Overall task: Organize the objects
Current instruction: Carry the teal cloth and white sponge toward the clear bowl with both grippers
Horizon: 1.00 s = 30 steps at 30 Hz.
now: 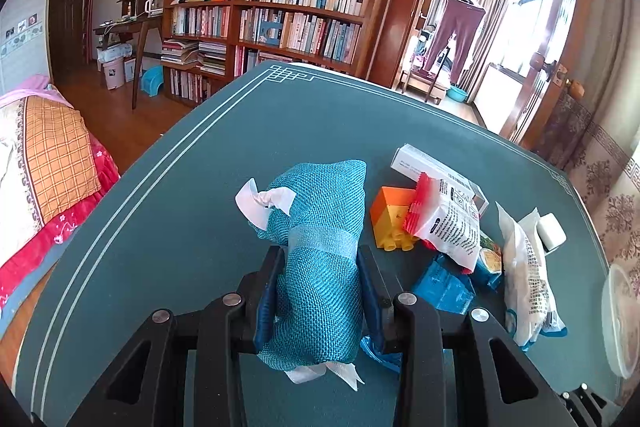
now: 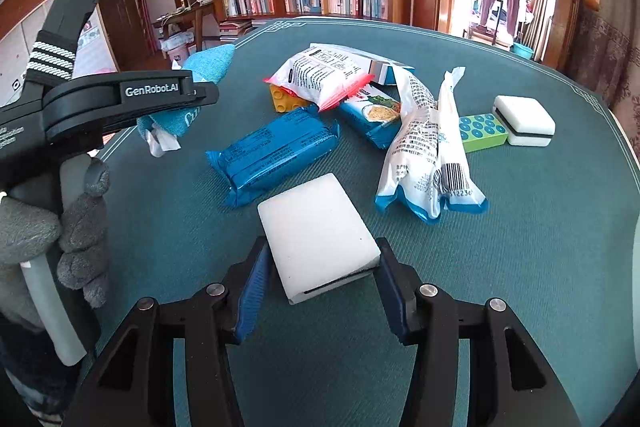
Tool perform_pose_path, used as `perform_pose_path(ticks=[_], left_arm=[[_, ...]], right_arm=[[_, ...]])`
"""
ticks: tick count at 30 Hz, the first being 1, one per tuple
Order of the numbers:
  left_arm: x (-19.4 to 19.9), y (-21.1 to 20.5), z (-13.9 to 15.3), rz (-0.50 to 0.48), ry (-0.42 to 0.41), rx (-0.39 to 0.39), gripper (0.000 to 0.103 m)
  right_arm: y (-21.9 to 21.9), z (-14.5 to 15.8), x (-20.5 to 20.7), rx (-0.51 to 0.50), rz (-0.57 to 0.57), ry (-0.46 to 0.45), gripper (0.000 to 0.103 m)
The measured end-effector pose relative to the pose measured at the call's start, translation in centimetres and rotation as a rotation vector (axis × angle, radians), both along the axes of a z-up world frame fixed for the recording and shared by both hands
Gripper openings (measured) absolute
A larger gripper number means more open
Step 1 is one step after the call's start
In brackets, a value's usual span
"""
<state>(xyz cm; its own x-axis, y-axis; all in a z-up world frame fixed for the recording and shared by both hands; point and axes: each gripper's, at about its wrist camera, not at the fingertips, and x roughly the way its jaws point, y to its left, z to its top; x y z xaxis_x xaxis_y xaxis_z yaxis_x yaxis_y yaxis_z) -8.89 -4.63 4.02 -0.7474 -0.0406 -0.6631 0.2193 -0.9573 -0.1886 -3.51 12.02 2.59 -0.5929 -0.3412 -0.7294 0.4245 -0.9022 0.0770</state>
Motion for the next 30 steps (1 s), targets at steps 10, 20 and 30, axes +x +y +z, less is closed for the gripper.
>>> perform_pose_path(ticks=[10, 20, 30], left_arm=[[0.2, 1.4, 0.0, -0.037, 0.011, -0.030, 0.039], [0.9, 3.2, 0.7, -0.066, 0.033, -0.072, 0.039], [2.9, 7.2, 2.1, -0.160, 0.052, -0.118, 0.039]], right_arm=[[4.1, 0.9, 3.2, -0.044, -0.081, -0.011, 0.052], [10.8, 2.0, 5.8, -0.088, -0.246, 0.006, 0.052], [18.5, 3.0, 6.6, -0.115, -0.421, 0.038, 0.052]])
